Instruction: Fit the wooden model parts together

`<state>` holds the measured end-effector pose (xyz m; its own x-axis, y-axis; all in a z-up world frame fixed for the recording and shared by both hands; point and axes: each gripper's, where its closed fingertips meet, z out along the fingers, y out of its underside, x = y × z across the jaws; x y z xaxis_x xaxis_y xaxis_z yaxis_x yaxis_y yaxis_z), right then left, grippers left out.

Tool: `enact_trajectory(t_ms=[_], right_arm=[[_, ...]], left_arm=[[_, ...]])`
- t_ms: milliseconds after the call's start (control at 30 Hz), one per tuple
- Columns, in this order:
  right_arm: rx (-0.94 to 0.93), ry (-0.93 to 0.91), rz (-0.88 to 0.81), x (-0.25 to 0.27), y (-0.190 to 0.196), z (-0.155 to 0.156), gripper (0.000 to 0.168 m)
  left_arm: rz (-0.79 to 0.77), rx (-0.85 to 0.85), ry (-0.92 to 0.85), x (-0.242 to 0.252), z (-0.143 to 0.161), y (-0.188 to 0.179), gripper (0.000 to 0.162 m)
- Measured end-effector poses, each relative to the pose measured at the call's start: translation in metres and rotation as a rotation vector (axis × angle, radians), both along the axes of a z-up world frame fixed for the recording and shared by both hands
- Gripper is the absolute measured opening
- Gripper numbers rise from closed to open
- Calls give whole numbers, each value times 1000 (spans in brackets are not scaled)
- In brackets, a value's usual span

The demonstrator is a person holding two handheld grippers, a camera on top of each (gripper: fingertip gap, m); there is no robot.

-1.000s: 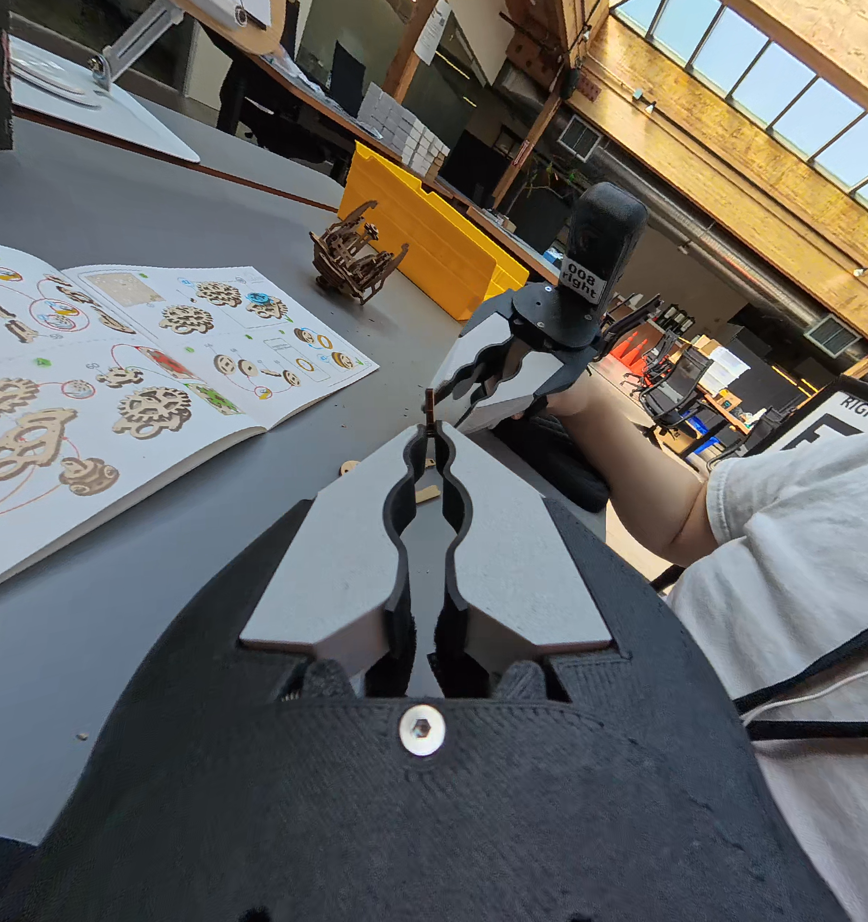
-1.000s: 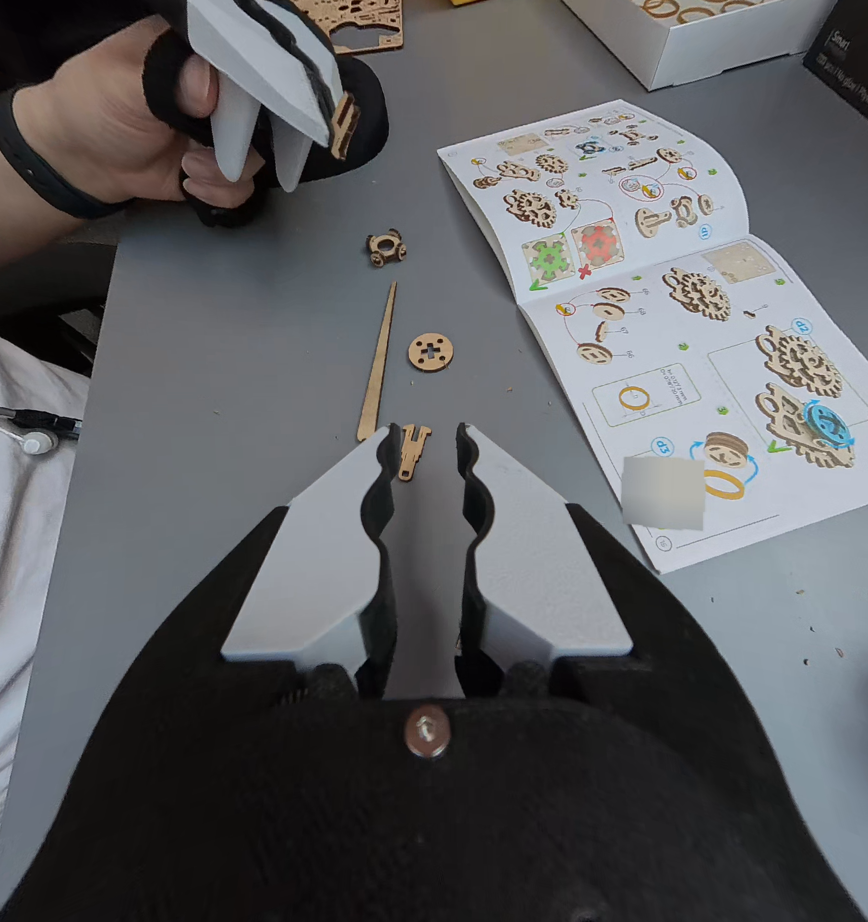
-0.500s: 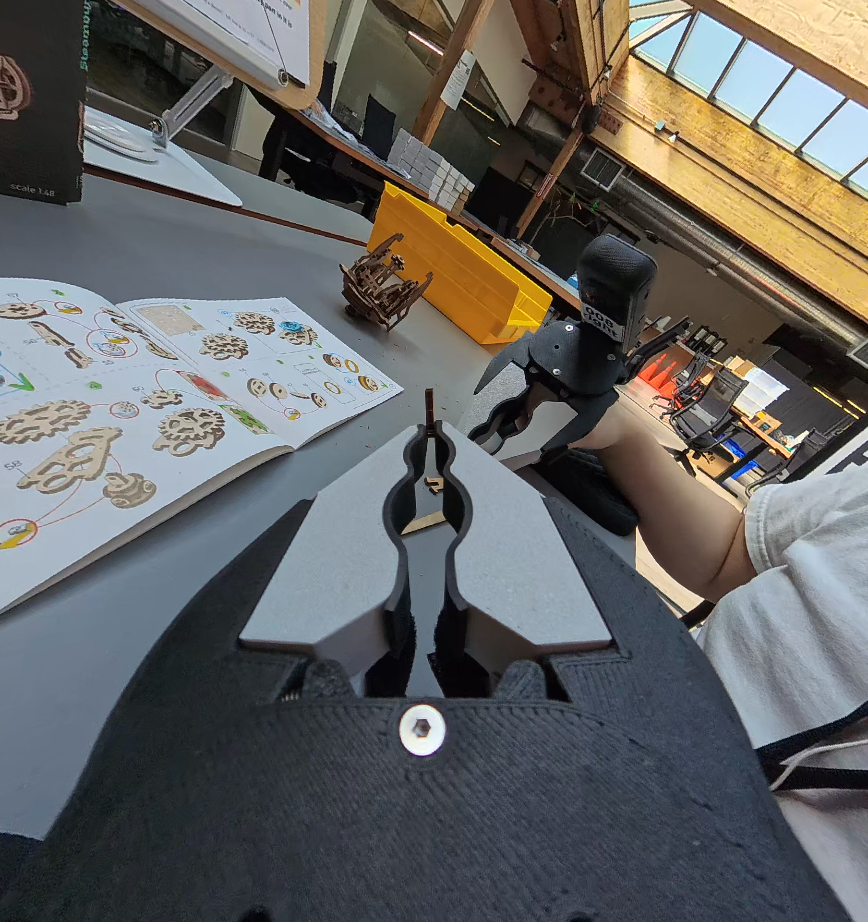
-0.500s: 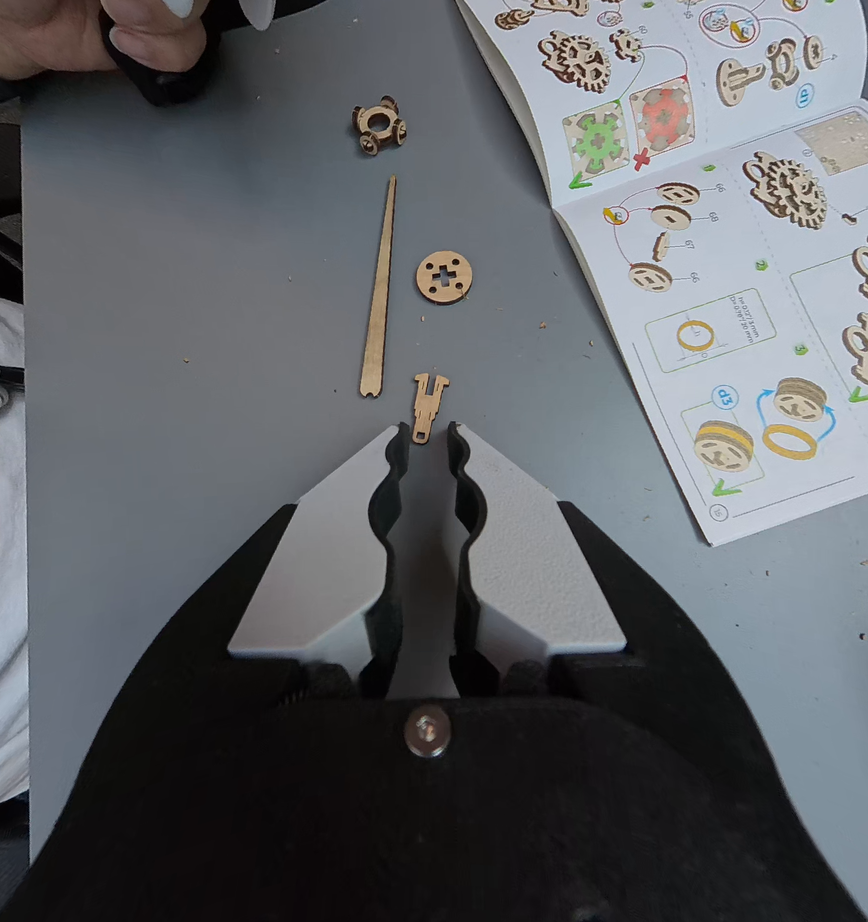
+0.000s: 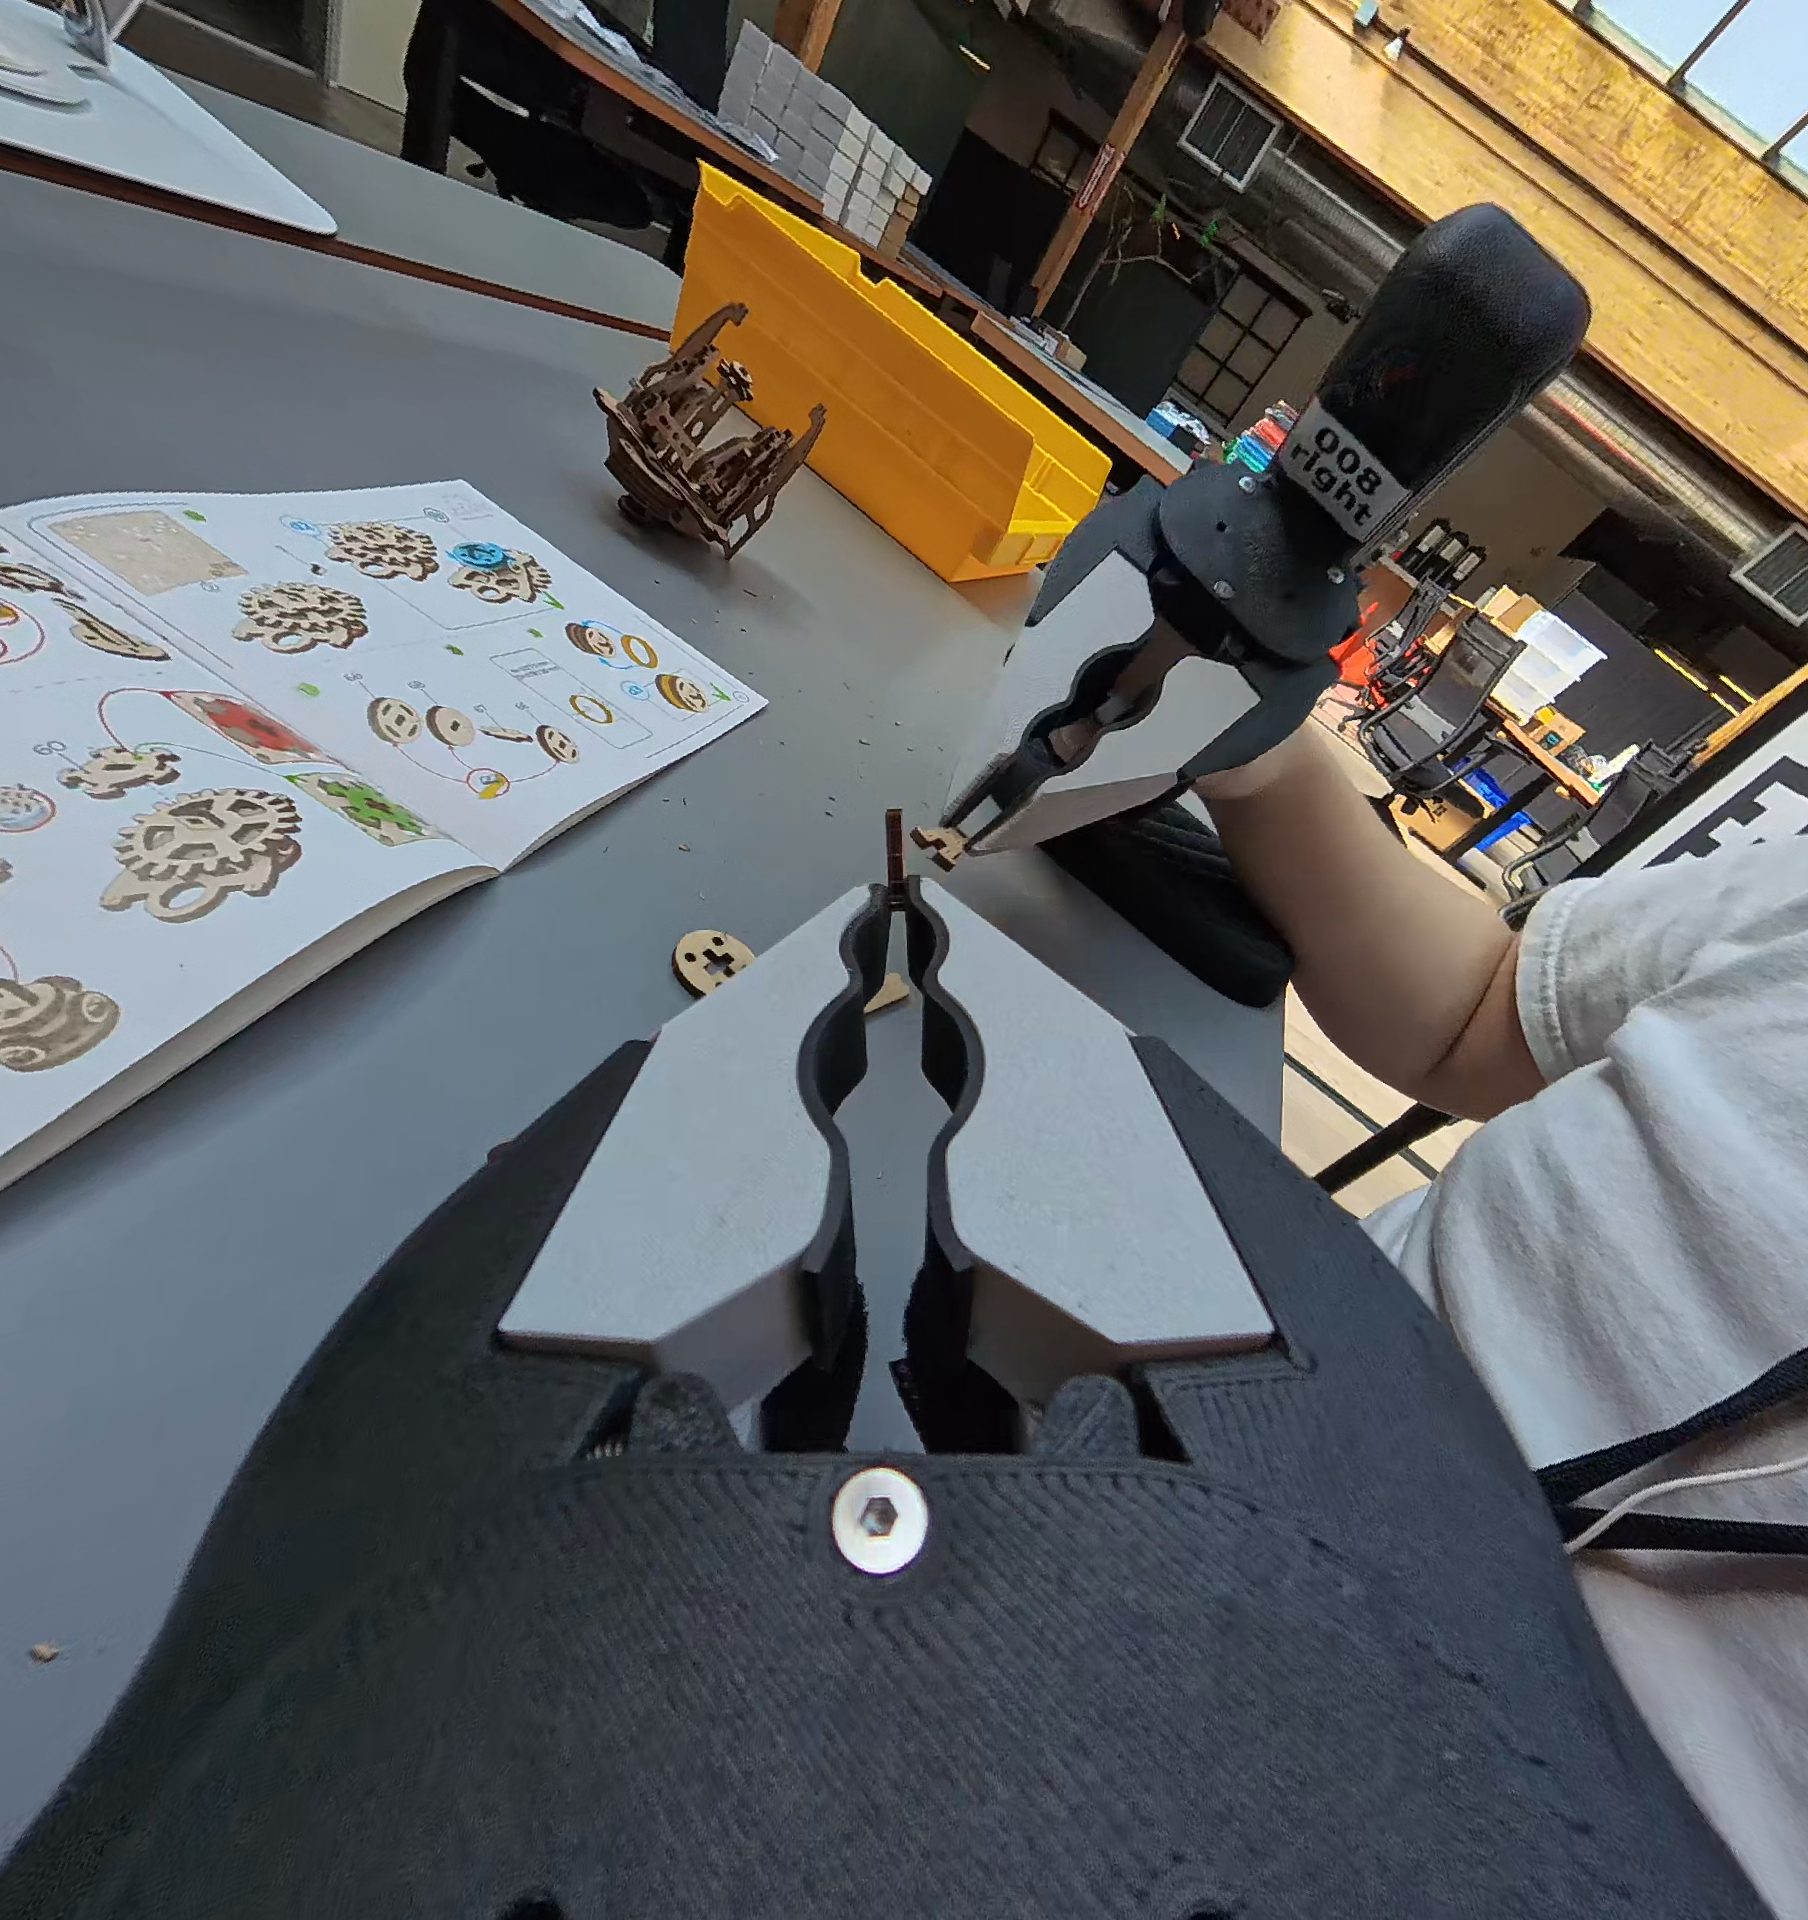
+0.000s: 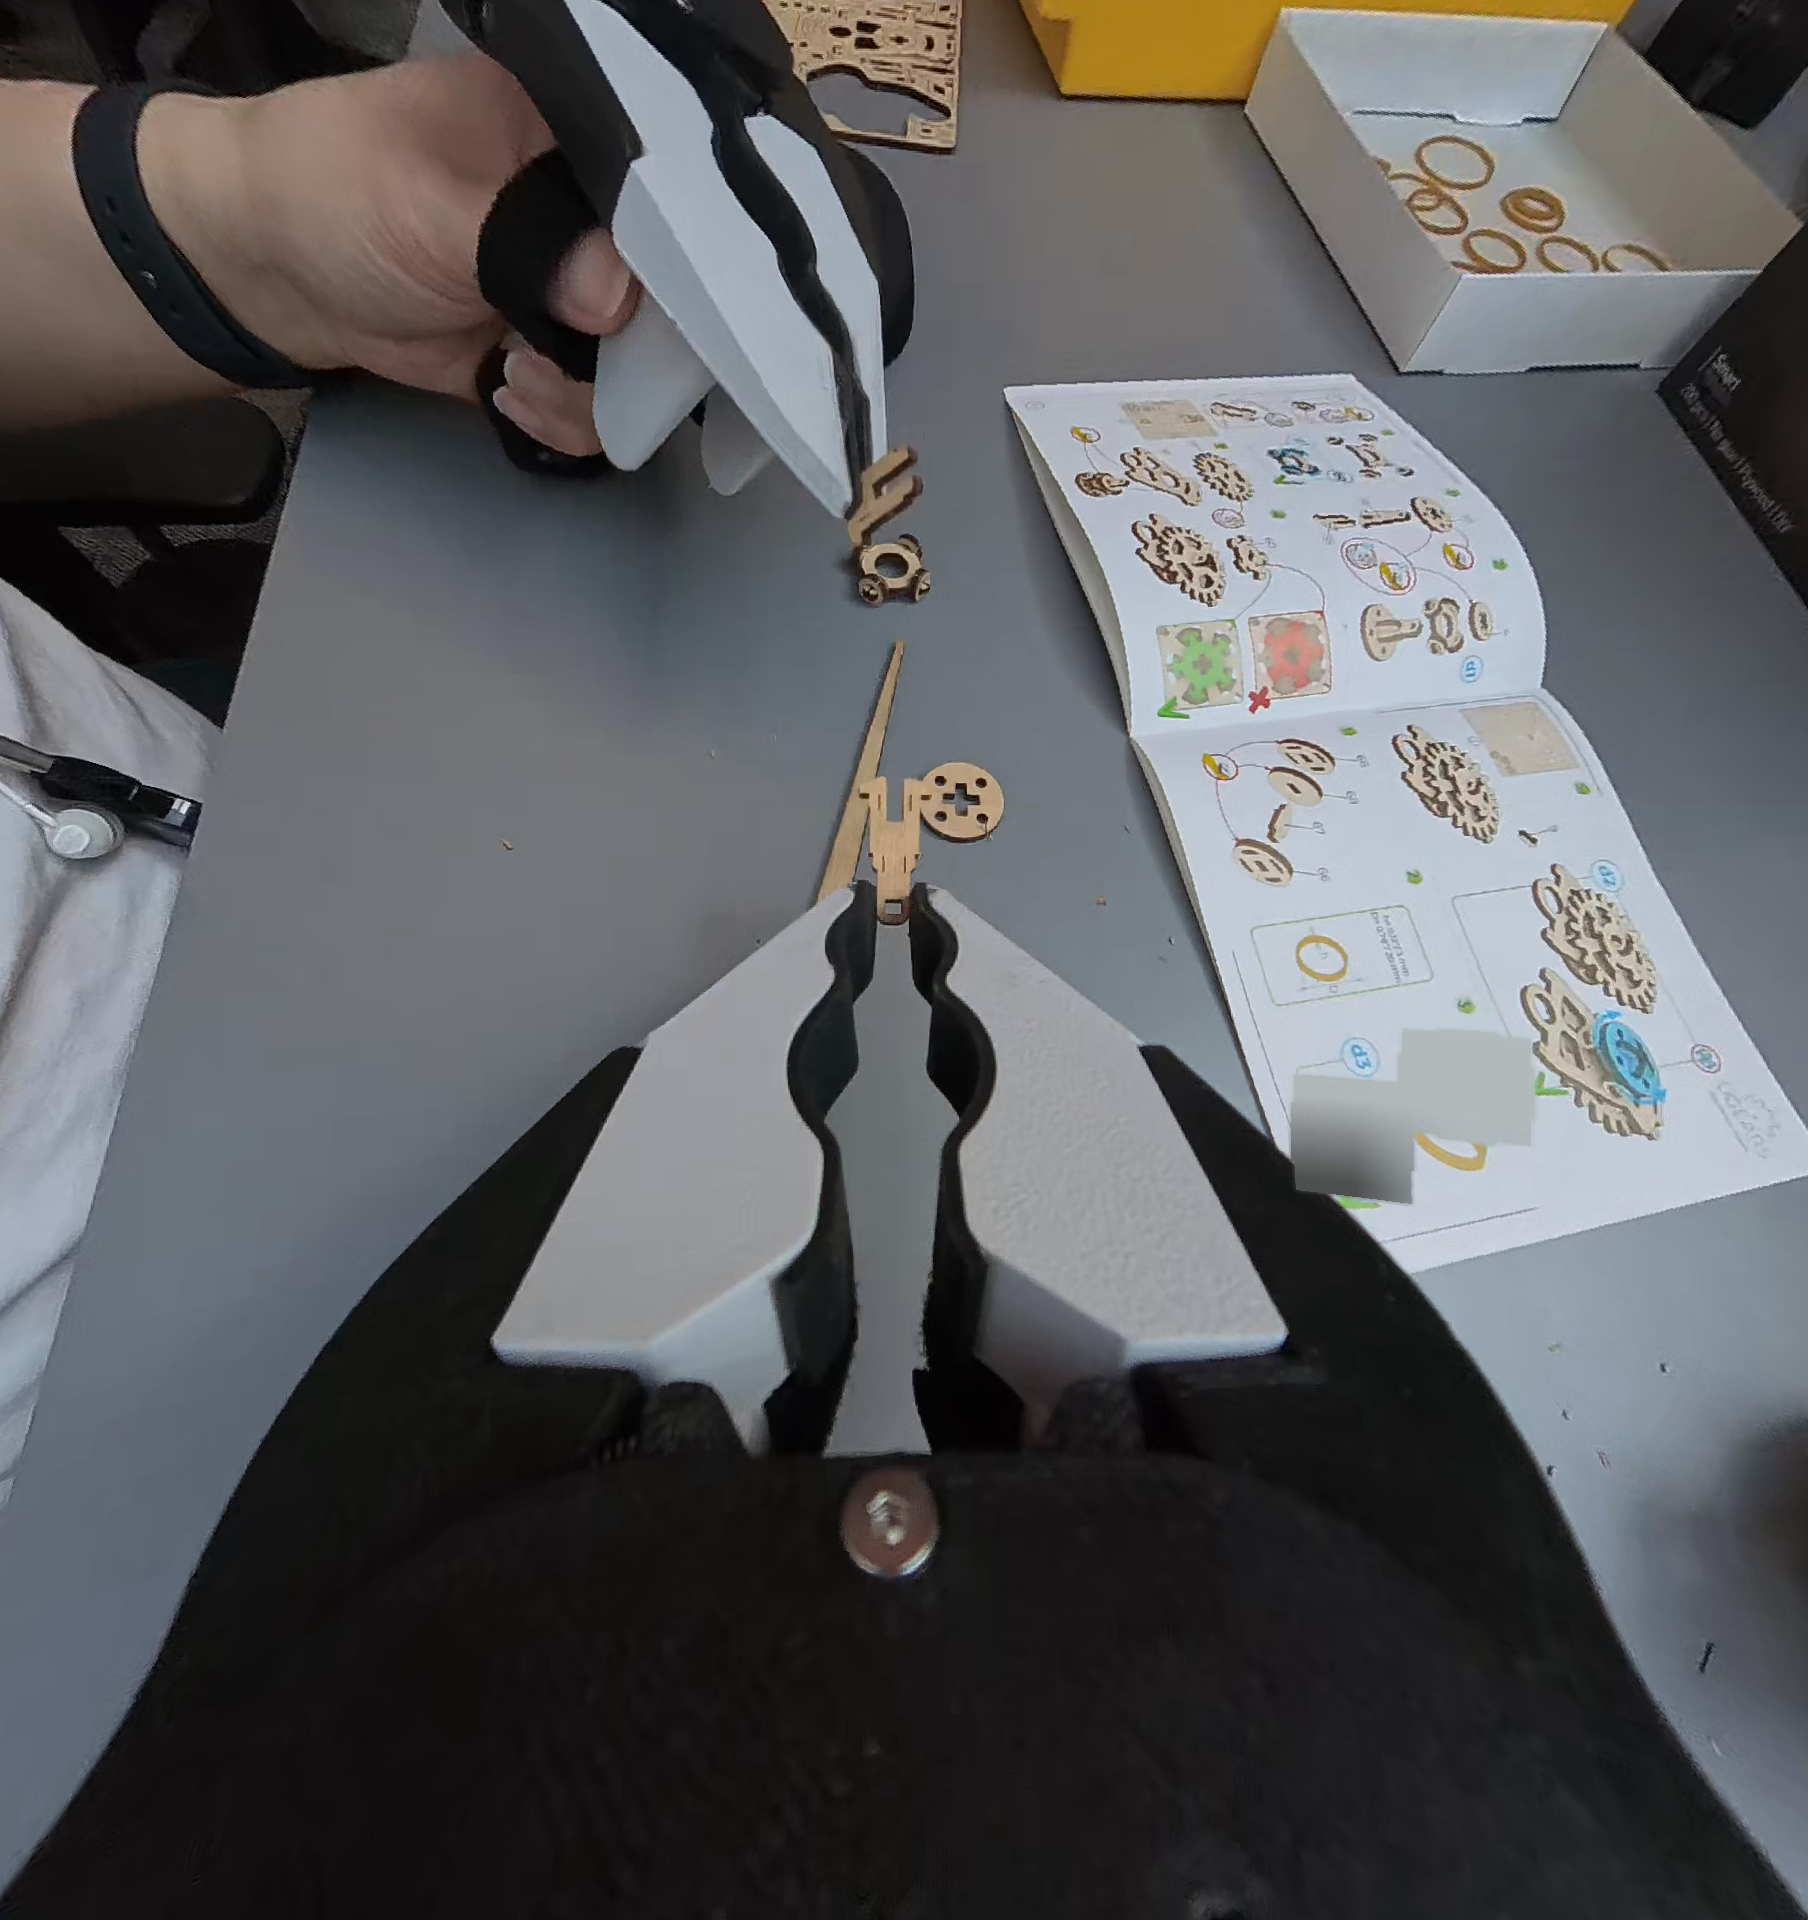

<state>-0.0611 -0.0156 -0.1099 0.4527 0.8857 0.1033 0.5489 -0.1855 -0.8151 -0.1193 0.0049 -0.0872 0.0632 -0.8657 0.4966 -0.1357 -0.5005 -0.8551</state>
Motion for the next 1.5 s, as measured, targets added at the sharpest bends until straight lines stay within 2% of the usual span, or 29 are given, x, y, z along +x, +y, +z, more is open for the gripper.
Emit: enact_trajectory(t_ms=[33, 200, 467, 600, 900, 1500], right_arm=[[-16, -10, 9, 0, 0, 2, 5], [-98, -92, 140, 0, 0, 11, 5], [-183, -282, 361, -13, 6, 42, 4], [-236, -336, 422, -23, 7, 42, 4], [-239, -400, 433, -22, 10, 20, 5], [-256, -373, 439, -12, 4, 19, 5]], left_arm=[[-6, 7, 11, 1, -1, -2, 0], [-33, 49, 79, 4, -7, -8, 0], [-38, 70, 108, 5, -7, -11, 1], [-49, 88, 133, 6, -7, -14, 1], [-93, 102, 182, 15, -13, -20, 1], [-108, 99, 219, 21, -21, -26, 1]])
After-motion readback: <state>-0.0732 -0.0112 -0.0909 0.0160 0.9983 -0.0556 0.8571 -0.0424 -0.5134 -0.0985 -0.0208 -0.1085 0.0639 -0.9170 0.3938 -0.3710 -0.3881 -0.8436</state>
